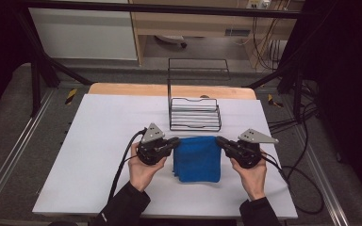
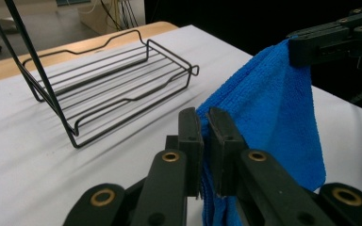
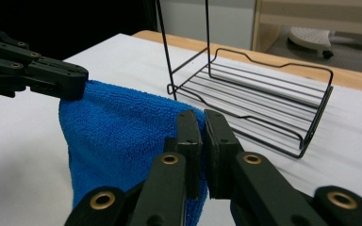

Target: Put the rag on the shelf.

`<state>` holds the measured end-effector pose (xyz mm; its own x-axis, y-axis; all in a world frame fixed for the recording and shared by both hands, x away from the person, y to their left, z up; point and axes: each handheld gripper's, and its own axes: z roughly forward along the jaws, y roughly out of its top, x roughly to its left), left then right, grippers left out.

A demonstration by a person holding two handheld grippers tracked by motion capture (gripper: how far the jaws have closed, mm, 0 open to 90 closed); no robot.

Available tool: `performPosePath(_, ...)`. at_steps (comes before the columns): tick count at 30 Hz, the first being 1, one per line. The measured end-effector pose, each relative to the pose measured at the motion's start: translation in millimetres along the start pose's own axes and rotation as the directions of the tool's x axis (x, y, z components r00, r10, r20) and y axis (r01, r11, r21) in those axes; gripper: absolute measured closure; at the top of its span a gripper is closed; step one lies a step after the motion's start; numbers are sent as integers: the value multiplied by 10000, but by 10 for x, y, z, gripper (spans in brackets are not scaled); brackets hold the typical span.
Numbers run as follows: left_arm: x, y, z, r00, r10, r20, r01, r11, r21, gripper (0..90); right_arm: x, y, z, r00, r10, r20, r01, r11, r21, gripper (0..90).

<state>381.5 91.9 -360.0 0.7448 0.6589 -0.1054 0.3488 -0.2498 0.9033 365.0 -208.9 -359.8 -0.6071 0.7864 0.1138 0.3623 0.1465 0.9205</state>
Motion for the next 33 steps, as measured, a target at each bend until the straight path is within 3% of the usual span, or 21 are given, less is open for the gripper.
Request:
performPosePath(16, -24, 230, -123, 9997, 199, -165, -211, 9968, -766, 847, 84, 170, -135, 9993, -269, 245, 290, 9957, -882, 865)
performPosePath(33, -5, 471, -209, 9991, 315, -295, -360, 9856, -1654, 848, 146, 376, -210, 9957, -554, 738, 677, 9821, -1757, 865)
